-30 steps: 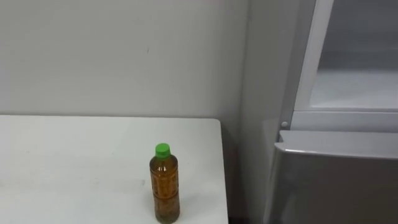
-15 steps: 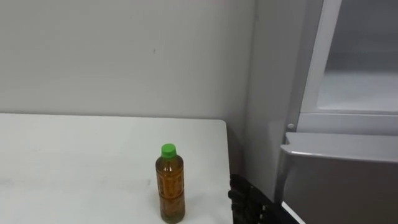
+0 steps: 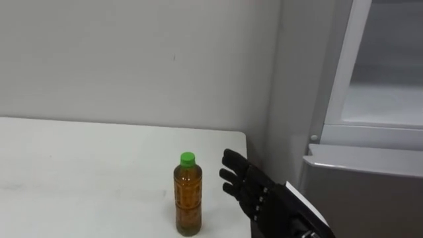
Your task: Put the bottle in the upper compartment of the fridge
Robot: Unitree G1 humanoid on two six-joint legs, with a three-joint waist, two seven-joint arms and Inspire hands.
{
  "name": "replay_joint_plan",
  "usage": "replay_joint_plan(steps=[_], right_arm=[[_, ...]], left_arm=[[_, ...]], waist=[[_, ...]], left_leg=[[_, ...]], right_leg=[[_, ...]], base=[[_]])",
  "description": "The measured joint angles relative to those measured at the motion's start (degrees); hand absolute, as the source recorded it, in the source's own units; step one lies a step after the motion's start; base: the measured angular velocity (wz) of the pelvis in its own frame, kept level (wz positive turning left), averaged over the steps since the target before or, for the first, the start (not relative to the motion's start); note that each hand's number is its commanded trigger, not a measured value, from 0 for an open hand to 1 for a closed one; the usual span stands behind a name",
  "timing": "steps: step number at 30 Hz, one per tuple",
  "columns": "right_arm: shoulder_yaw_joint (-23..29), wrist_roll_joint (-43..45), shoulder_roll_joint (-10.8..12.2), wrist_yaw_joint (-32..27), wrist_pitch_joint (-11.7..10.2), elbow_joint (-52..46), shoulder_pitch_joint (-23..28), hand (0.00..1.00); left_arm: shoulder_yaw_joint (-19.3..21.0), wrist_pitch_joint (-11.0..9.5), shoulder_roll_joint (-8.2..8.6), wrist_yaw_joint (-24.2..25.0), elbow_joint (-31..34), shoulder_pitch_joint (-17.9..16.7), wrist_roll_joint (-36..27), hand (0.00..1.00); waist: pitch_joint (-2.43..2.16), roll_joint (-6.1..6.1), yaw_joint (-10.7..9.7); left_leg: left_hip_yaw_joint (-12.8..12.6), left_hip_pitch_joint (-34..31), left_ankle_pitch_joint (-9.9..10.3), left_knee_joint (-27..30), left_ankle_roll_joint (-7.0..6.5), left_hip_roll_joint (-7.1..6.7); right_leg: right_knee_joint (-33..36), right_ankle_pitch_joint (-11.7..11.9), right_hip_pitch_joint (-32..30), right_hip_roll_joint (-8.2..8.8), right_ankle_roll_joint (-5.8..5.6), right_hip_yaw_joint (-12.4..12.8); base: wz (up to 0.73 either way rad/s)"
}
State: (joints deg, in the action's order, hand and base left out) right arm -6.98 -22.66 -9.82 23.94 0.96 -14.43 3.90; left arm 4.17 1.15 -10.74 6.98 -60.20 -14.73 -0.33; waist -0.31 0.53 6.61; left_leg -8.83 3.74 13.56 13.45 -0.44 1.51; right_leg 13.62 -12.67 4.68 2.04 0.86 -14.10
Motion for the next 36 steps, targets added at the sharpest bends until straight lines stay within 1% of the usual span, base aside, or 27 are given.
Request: replay_joint_plan(steps=[6,9,12,16,18,21,22,24,25,27,29,32,34,36], right_arm=[[-0.84,-0.04,0.01,-1.43,0.00,0.11,0.00,0.00],[-1.07,-0.02,0.02,-3.67,-0.02,1.29,-0.07,0.00],[-1.63,-0.07,0.01,-6.25,-0.04,4.66,-0.76,0.00],[-2.20,-0.03,-0.07,-9.47,-0.05,10.66,-5.24,0.00],[-2.82,-0.04,-0.08,-11.04,-0.14,11.53,-6.53,0.00],[-3.89,-1.49,-0.02,-12.86,-0.70,12.29,-7.41,0.00],[-4.09,-2.10,0.00,-13.87,-0.93,12.92,-7.71,0.00],[-4.11,-2.10,0.00,-15.60,-0.93,14.23,-8.70,0.00],[-4.09,-2.09,-0.05,-17.21,-0.94,14.37,-9.10,0.00],[-4.08,-2.09,-0.06,-19.31,-1.06,14.39,-9.76,0.00],[-3.80,-2.02,-0.09,-21.80,-1.54,14.39,-10.08,0.00],[-3.37,-2.04,-0.08,-24.52,-1.90,14.59,-10.37,0.00],[-3.36,-1.99,-0.10,-25.43,-2.39,15.14,-10.89,0.00],[-3.34,-1.63,-0.26,-26.63,-2.77,16.91,-11.95,0.00]], left_arm=[[-1.10,0.11,-0.28,-0.25,0.13,-0.31,-0.02,0.00],[-1.41,0.14,-0.26,-0.53,0.16,-0.33,0.09,0.00],[-2.02,0.11,-0.28,-1.18,0.41,-0.52,0.08,0.00],[-2.19,0.12,-0.28,-1.44,0.27,-0.54,0.12,0.00],[-2.22,0.11,-0.28,-1.47,0.13,-0.53,0.89,0.00],[-2.49,0.13,-0.27,-1.78,-0.28,-0.54,2.27,0.00],[-2.46,0.13,-0.28,-1.80,-0.48,-0.54,2.70,0.00],[-2.60,0.20,-0.22,-1.85,-1.05,-0.61,3.43,0.00],[-2.62,0.20,-0.11,-1.85,-1.50,-0.78,3.57,0.00],[-2.72,0.29,-0.06,-1.86,-1.65,-1.25,4.06,0.00],[-2.99,0.97,0.20,-1.81,-1.64,-1.74,5.14,0.00],[-3.33,1.39,0.63,-1.78,-1.62,-2.20,6.03,0.00],[-3.32,1.41,0.67,-1.74,-1.62,-2.54,6.43,0.00],[-3.33,1.46,0.68,-1.59,-1.61,-2.58,7.36,0.00]], waist=[[0.19,-0.28,0.10],[0.33,-0.41,0.24],[0.46,-0.37,0.46],[0.67,-0.16,0.80],[0.71,-0.02,1.32],[0.79,0.33,1.66],[0.88,0.47,1.71],[0.92,0.47,1.79],[0.92,0.45,1.87],[0.94,0.41,1.78],[0.95,0.39,1.56],[1.12,0.10,1.71],[1.04,0.15,1.74],[1.06,0.10,1.71]], left_leg=[[0.43,-0.02,0.00,0.06,0.00,0.10],[0.46,-0.02,0.00,-0.16,0.00,0.02],[0.70,-0.05,0.00,-0.23,0.00,-0.15],[1.28,-0.16,-0.02,-0.21,0.01,-0.21],[1.47,-0.17,-0.03,-0.21,0.03,-0.22],[2.55,-0.21,-0.04,-0.17,0.04,-0.31],[3.02,-0.29,-0.04,-0.03,0.05,-0.37],[3.63,-0.31,-0.05,0.25,0.05,-0.37],[4.27,-0.46,-0.05,0.29,0.04,-0.46],[4.59,-0.86,-0.06,0.46,0.03,-0.91],[5.87,-1.44,-0.07,0.89,0.01,-1.22],[6.61,-1.72,-0.08,1.12,-0.01,-1.37],[7.15,-2.11,-0.08,1.32,-0.02,-1.44],[7.40,-2.17,-0.08,1.35,-0.02,-1.46]], right_leg=[[-0.09,0.06,0.32,0.00,-0.02,-0.34],[-0.10,0.08,0.32,0.00,-0.02,-0.30],[-0.10,0.14,0.38,-0.06,-0.01,-0.34],[-0.11,0.16,0.48,-0.05,-0.01,-0.82],[-0.21,0.16,0.59,-0.06,-0.01,-1.12],[-1.10,0.17,1.43,0.01,-0.03,-2.37],[-1.12,0.18,1.67,0.12,-0.03,-3.26],[-1.47,0.18,2.02,0.18,-0.05,-3.77],[-2.05,0.24,2.47,0.25,-0.16,-4.42],[-2.04,0.24,2.38,0.38,-0.19,-5.05],[-2.07,0.22,2.48,0.52,-0.21,-6.08],[-2.07,0.20,2.52,0.80,-0.26,-6.50],[-2.09,0.17,2.43,0.79,-0.30,-6.66],[-2.09,0.17,2.45,0.87,-0.30,-6.98]], base=[[0.03],[0.00],[0.00],[0.06],[0.08],[0.20],[0.23],[0.20],[0.22],[0.20],[0.24],[0.15],[0.08],[0.07]])
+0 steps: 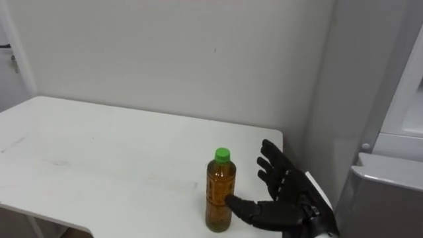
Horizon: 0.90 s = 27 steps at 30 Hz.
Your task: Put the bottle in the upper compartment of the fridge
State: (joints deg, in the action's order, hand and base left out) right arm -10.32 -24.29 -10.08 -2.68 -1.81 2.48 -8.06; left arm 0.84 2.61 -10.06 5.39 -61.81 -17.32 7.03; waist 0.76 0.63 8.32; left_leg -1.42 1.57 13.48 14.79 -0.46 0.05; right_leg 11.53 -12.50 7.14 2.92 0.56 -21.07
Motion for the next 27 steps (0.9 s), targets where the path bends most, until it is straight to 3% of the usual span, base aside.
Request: replay_joint_plan(steps=[13,21,27], right_arm=[[-0.25,4.48,-1.32,-8.16,-0.17,8.14,-2.28,0.00],[-0.35,4.50,-1.43,-9.79,-0.03,14.61,-3.64,0.00],[-0.49,3.75,-1.42,-11.66,0.05,15.38,-4.86,0.00]], left_arm=[[0.06,2.30,0.41,-0.18,0.66,0.22,2.73,0.00],[0.41,3.15,0.17,0.32,2.28,0.29,2.71,0.00],[1.17,3.60,-0.04,1.62,3.71,0.12,2.66,0.00]], waist=[[-0.18,-0.04,1.79],[-0.78,1.06,3.02],[0.07,1.71,3.38]], left_leg=[[-0.09,-0.89,-0.01,0.92,-0.01,-0.01],[1.77,-1.68,-0.54,1.01,-0.25,-0.76],[3.32,-2.49,-0.73,0.97,-0.30,-0.91]], right_leg=[[-0.13,-0.03,0.01,0.04,-0.03,-0.05],[-0.86,-0.12,-0.03,0.25,-0.26,-1.39],[-0.81,-0.04,-0.15,0.64,-0.39,-3.13]], base=[[0.01],[0.11],[0.14]])
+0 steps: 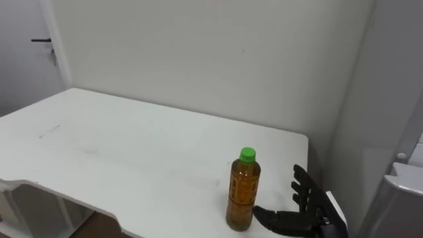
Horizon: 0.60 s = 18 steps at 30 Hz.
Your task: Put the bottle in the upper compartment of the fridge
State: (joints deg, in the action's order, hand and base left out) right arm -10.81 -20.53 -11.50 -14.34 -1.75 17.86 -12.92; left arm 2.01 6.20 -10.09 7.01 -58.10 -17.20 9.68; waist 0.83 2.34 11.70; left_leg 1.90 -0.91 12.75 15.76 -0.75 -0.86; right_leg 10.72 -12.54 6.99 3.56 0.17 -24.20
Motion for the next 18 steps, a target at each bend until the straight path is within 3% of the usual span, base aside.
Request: replay_joint_plan(steps=[5,11,18], right_arm=[[-3.28,-0.21,-0.13,-1.36,0.64,6.39,-4.97,0.00],[-7.72,-0.13,0.00,-2.16,2.55,6.66,-6.13,0.00],[-8.37,0.17,0.20,-3.40,2.78,9.92,-6.73,0.00]], left_arm=[[-0.24,1.05,0.03,-0.05,1.88,-0.09,-0.01,0.00],[-3.05,2.84,-0.14,-0.05,3.61,-1.20,-0.02,0.00],[-3.32,3.42,-0.18,-0.10,4.68,-1.46,-0.03,0.00]], waist=[[-0.03,0.02,1.54],[-0.14,0.01,3.06],[-0.16,0.07,4.61]], left_leg=[[0.03,-0.98,-0.04,-0.06,-0.04,0.03],[0.74,-1.48,-0.56,-0.02,-0.39,-0.86],[1.88,-1.96,-0.84,0.01,-0.81,-1.06]], right_leg=[[0.10,0.02,-0.65,0.11,-0.05,-0.42],[0.17,0.05,-1.02,0.34,-0.22,-1.25],[0.17,0.32,-1.13,0.59,-0.70,-1.42]], base=[[0.04],[0.07],[0.06]])
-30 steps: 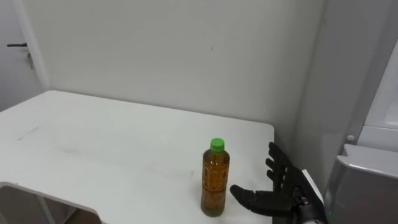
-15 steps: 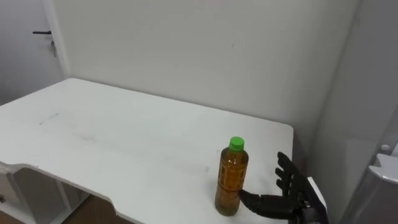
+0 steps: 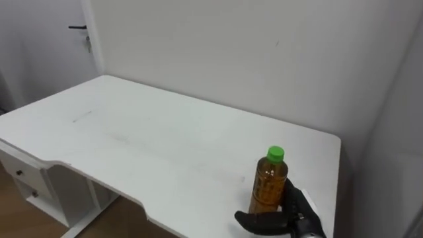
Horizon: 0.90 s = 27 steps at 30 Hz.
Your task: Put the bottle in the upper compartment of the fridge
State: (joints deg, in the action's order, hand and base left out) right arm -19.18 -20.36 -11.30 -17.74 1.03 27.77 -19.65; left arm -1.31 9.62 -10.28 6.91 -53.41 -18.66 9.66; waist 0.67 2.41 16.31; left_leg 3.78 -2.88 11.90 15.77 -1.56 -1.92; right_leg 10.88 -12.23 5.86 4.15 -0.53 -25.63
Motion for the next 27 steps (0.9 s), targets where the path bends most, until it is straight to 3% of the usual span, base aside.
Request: replay_joint_plan(steps=[8,10,18,23,25,27], right_arm=[[0.37,0.23,0.05,-4.22,-0.33,3.90,-1.81,0.00],[0.38,0.23,0.06,-5.15,-0.55,4.03,-1.95,0.00],[0.34,-2.06,-0.09,-6.65,-3.09,6.51,-3.15,0.00],[0.30,-2.01,-0.13,-7.46,-5.07,8.23,-3.99,0.00],[0.34,-2.08,-0.15,-7.93,-5.40,8.26,-4.28,0.00],[0.46,-1.90,-0.33,-8.38,-5.45,9.11,-5.77,0.00]], left_arm=[[0.28,-0.49,-0.31,0.05,-0.11,0.15,0.00,0.00],[0.69,-0.83,-0.29,-0.03,-0.12,0.16,-0.13,0.00],[1.00,-1.58,-0.60,-0.07,-0.15,0.43,-2.81,0.00],[0.45,-2.64,-0.78,-0.07,-1.34,0.71,-5.73,0.00],[-0.02,-2.61,-1.11,-0.07,-1.29,0.89,-6.61,0.00],[-0.66,-2.62,-1.30,-0.09,-1.32,1.48,-7.56,0.00]], waist=[[0.14,0.25,1.41],[0.44,0.14,1.50],[0.65,-0.19,1.49],[0.71,-0.31,1.45],[0.41,0.10,1.27],[0.46,0.00,1.18]], left_leg=[[0.31,-1.56,0.00,1.02,0.00,0.02],[0.51,-1.95,0.00,1.43,0.00,0.05],[1.10,-3.67,-0.10,2.46,-0.02,-0.04],[1.37,-5.16,-0.11,3.17,0.01,0.04],[1.70,-6.60,-0.11,3.78,0.02,0.07],[2.20,-8.40,-0.12,4.91,0.05,0.17]], right_leg=[[0.38,0.11,-0.75,-0.09,-0.04,-0.58],[0.80,0.11,-1.04,-0.06,-0.04,-0.66],[0.92,0.23,-2.07,-0.09,0.16,-1.25],[0.93,0.43,-3.09,-0.17,0.39,-1.57],[1.05,0.45,-4.09,-0.16,0.43,-2.20],[1.43,0.58,-5.33,-0.30,0.63,-2.67]], base=[[0.05],[0.05],[0.04],[0.02],[0.11],[0.10]])
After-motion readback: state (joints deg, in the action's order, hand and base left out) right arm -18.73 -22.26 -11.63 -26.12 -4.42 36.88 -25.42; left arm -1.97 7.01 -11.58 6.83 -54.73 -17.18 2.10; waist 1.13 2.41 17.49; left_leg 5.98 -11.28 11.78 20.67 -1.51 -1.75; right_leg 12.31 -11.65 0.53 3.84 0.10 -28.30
